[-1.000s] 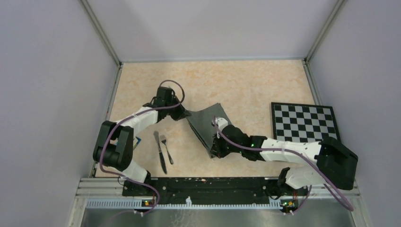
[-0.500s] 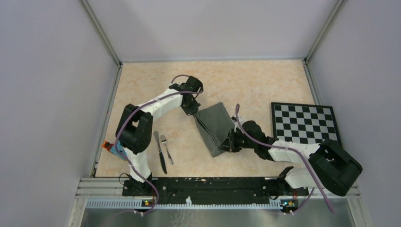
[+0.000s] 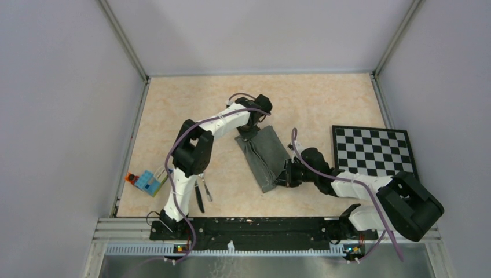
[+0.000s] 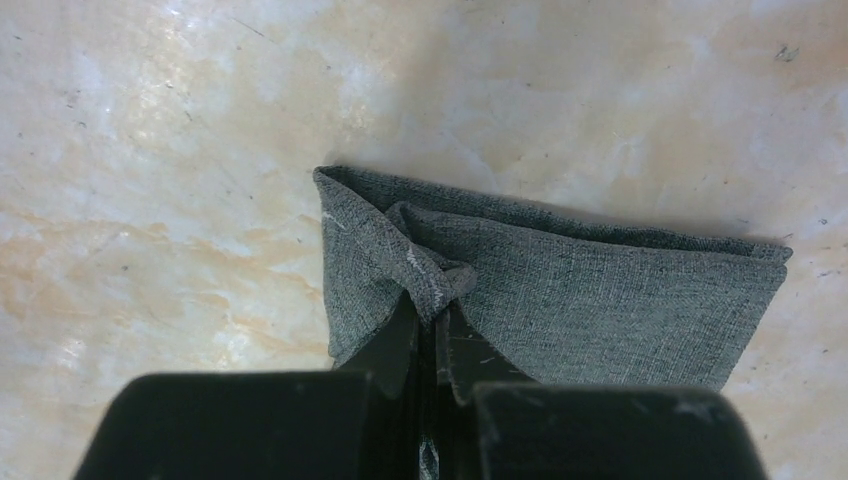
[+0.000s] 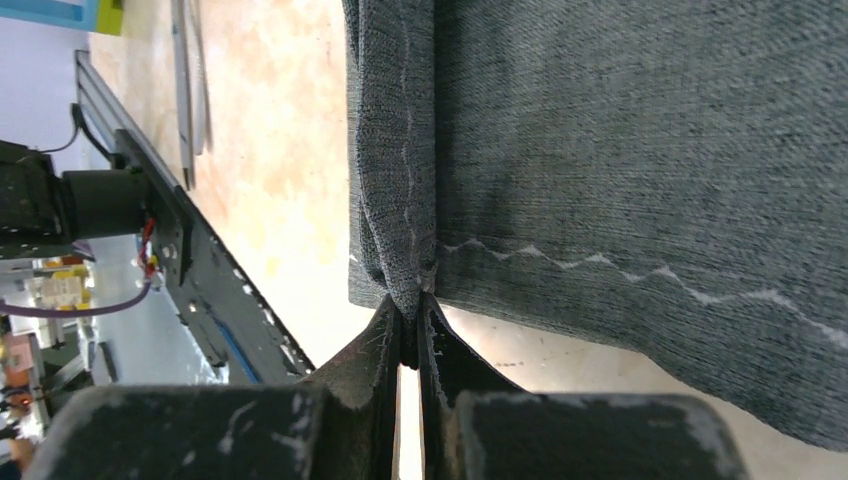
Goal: Fold the napkin into a case and place the utensils inside
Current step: Fold the lower triangle-folded napkin at the center of the board.
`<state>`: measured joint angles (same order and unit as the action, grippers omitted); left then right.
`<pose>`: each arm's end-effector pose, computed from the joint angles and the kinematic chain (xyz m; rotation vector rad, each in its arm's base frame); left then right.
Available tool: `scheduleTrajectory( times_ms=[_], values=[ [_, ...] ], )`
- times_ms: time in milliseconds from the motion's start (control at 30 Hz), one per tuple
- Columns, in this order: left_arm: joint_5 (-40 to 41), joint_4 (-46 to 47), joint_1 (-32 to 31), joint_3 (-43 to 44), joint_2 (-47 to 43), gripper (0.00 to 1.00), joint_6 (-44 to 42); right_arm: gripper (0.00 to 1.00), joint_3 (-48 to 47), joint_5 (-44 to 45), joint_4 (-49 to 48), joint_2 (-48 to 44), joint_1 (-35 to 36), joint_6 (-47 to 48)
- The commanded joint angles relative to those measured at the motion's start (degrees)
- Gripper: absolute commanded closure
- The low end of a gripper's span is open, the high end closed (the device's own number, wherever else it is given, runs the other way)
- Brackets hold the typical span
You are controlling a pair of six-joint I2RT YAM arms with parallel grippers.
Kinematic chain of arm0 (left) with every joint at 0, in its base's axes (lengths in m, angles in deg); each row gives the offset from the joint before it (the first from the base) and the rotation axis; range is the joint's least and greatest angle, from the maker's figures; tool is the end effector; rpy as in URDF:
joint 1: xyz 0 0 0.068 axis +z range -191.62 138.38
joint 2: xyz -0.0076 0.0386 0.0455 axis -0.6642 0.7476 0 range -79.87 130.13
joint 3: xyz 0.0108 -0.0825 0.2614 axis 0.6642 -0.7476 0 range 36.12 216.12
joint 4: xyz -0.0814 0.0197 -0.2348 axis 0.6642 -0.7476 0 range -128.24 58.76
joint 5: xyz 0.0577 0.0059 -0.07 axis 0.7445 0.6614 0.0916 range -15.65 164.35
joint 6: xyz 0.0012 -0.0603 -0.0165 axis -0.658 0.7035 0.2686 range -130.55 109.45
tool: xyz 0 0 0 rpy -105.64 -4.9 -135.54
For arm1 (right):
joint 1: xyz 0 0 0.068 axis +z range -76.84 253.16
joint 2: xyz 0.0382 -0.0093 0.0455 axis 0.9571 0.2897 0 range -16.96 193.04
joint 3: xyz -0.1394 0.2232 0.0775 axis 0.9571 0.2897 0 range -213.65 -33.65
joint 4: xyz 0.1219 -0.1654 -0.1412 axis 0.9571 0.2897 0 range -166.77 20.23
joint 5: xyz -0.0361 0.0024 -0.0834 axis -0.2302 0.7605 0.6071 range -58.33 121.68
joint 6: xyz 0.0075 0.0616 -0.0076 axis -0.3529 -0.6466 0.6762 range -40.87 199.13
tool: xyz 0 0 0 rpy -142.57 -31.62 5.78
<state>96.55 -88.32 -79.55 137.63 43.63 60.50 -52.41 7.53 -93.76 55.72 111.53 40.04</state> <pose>0.3474 -0.2480 0.1877 -0.8227 2.5884 0.0979 0.1604 0.1518 0.1443 -0.2427 2.4166 1.1575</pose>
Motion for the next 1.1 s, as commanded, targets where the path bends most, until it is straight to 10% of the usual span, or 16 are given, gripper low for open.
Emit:
scheduleTrajectory(
  times_ms=[0,300,733,1067],
  values=[
    [4.9,-2.2,0.0,4.4,2.4,1.00,2.2,1.00,-0.1,1.1,5.3,-1.1,-0.6,4.1],
    [3.7,0.9,-0.7,6.4,5.1,1.00,-2.4,1.00,-2.6,3.9,9.4,-1.6,-0.8,7.3],
    [2.5,2.5,-0.8,4.3,5.3,1.00,-6.4,0.29,-9.1,12.3,9.7,-7.9,-1.1,11.8],
    [1.5,3.0,-0.5,4.0,4.9,1.00,-7.1,0.36,-17.3,9.8,-10.8,14.3,-2.1,12.5]
  ],
)
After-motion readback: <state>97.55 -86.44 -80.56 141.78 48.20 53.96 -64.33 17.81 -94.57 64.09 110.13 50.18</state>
